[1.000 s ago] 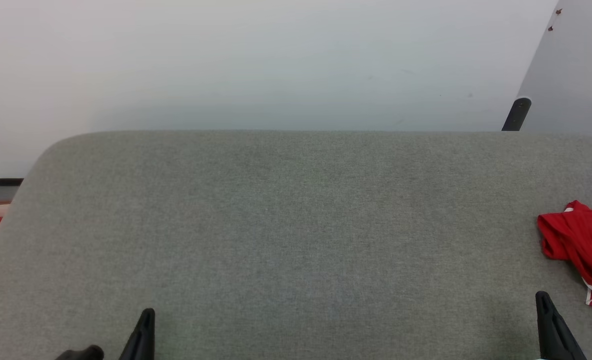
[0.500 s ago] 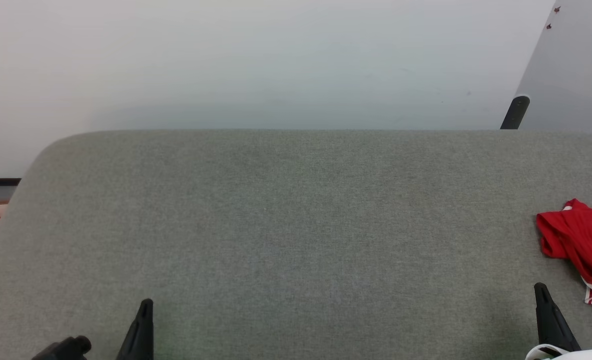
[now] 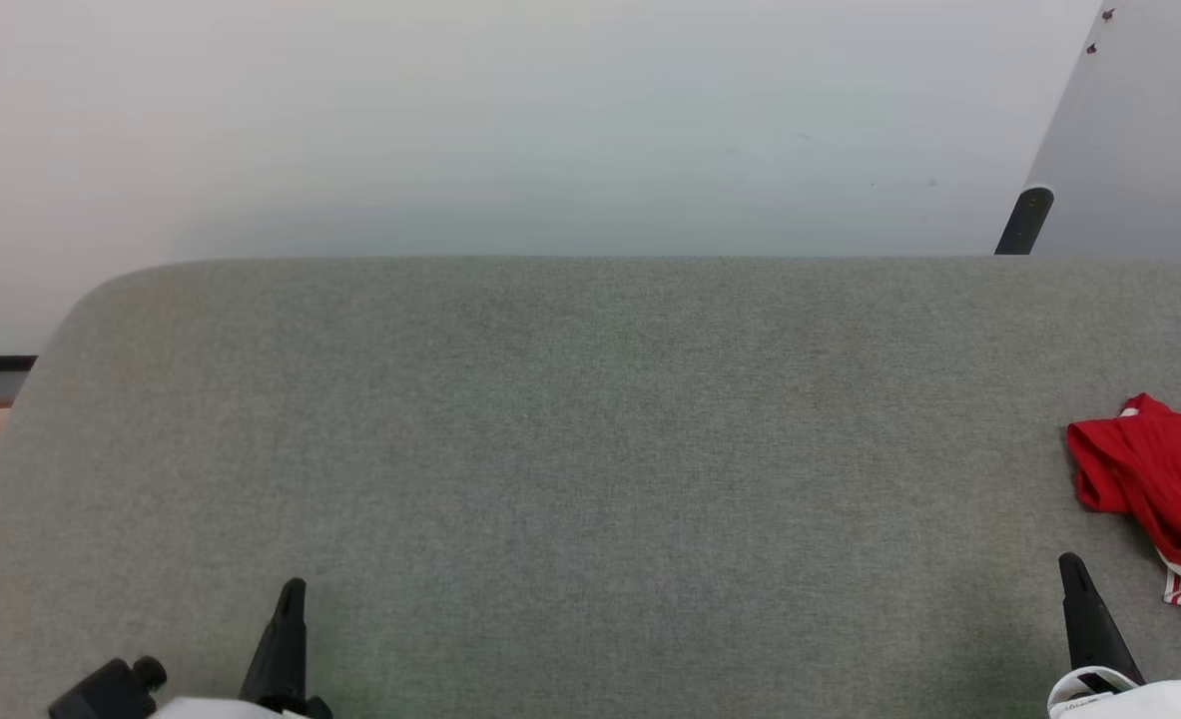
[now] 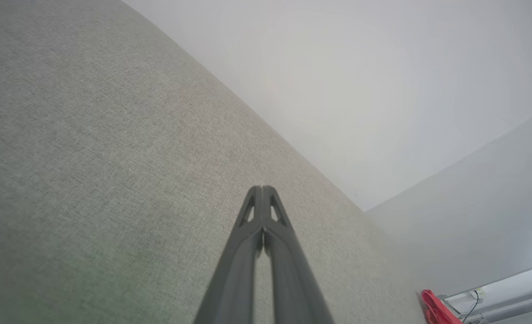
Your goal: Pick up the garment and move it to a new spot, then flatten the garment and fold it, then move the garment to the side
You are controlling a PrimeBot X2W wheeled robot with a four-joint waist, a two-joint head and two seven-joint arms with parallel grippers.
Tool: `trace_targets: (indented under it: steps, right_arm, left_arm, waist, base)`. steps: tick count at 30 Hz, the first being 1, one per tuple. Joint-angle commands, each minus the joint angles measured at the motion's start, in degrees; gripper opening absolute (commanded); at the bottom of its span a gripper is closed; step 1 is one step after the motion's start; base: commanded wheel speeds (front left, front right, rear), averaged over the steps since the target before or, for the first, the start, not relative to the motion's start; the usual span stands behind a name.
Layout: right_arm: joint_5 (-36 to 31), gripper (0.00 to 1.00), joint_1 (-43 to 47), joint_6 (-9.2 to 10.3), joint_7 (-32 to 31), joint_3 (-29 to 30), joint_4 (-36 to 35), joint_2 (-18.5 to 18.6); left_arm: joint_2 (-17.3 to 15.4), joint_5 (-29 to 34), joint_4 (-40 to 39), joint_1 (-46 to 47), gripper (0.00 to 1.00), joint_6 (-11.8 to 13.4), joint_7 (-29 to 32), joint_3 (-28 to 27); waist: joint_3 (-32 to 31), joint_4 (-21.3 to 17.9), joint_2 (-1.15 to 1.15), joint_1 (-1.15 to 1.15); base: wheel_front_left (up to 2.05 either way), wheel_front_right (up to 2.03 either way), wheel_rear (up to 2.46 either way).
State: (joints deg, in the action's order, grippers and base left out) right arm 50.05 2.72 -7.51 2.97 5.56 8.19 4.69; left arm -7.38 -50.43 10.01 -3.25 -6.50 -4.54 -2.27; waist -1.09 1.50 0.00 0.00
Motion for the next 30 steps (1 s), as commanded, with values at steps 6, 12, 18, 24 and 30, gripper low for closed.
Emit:
trace_targets:
  steps: [6,12,18,24,30]
  right_arm:
    - [5.45,0.00,-2.25,0.01,-1.15,0.41,0.22,-0.15]
    - [9.29,0.00,-3.10,0.02,-2.03,0.49,0.78,-0.32]
    - [12.85,0.00,-3.76,0.01,-2.89,0.56,1.32,-0.49]
    - [16.26,0.00,-4.28,0.01,-3.62,0.61,1.84,-0.64]
    - [19.44,0.00,-5.07,0.01,-4.42,0.66,2.32,-0.78]
  left_arm:
    - [0.33,-5.33,-0.07,2.40,0.00,-0.35,1.27,-0.80]
    - [0.74,-9.12,0.34,3.12,0.00,-0.46,2.29,-1.18]
    - [1.15,-12.65,0.71,3.89,0.00,-0.54,3.26,-1.52]
    - [1.54,-16.01,1.09,4.63,0.00,-0.63,4.14,-1.85]
    - [1.92,-19.19,1.48,5.19,0.00,-0.66,5.01,-2.19]
  waist:
    - [0.10,-0.12,0.00,0.00]
    - [0.19,-0.22,0.00,0.00]
    - [0.27,-0.32,0.00,0.00]
    - [0.36,-0.43,0.00,0.00]
    - [0.45,-0.53,0.00,0.00]
  base:
    - [0.00,0.00,0.00]
    - [0.00,0.00,0.00]
    - [0.00,0.00,0.00]
    - [0.00,0.00,0.00]
    - [0.00,0.00,0.00]
